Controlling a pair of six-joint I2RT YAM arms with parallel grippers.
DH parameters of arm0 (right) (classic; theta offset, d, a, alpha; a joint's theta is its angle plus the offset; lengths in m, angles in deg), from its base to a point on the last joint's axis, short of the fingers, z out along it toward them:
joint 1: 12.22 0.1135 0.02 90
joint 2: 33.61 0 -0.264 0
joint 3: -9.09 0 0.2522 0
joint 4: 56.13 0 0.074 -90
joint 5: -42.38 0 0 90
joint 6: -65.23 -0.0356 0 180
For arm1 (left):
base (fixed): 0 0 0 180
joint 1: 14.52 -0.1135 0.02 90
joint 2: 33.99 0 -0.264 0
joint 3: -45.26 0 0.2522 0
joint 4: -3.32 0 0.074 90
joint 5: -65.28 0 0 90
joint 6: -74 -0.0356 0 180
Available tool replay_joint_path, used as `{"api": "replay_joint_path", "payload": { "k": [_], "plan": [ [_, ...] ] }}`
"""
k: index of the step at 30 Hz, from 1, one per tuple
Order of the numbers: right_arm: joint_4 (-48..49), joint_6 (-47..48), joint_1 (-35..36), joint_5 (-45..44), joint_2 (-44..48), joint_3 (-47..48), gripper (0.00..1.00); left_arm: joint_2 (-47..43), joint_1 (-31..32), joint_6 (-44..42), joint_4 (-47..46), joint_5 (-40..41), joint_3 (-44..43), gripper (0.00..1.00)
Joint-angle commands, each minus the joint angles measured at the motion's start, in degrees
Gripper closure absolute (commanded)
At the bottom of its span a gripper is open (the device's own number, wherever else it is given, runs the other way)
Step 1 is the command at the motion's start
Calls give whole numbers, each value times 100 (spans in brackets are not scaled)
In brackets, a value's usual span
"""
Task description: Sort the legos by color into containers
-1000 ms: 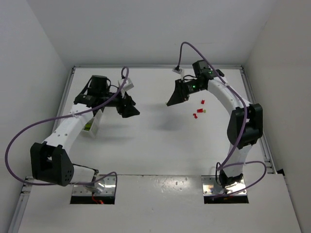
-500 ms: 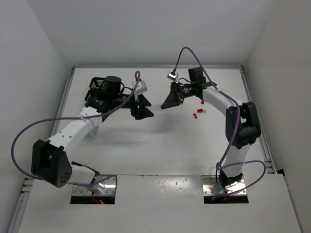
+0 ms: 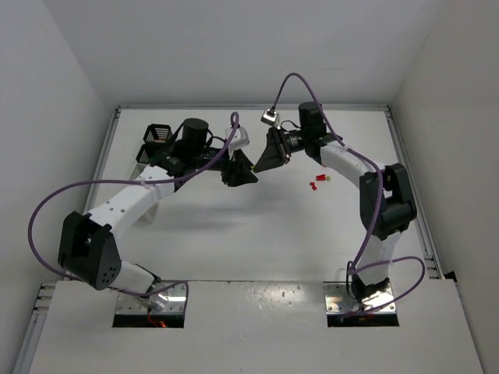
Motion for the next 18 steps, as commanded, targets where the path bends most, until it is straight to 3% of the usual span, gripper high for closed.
{"api": "replay_joint_path", "payload": {
  "k": [1,3,9,14,18],
  "plan": [
    [560,-217,108,650,58,6,100,-22,68,-30,-299,-110,-251,51],
    [752,-410,170,703,5,6,100,-22,68,-30,-299,-57,-313,63],
    [1192,-736,231,703,-47,-46,100,31,16,22,-299,-57,-375,75],
    [1544,-991,284,756,-153,-178,100,-21,16,76,-352,-57,-375,91],
    [1597,-1061,153,598,-206,-309,69,-153,-99,189,-291,-57,-375,97]
  ]
}}
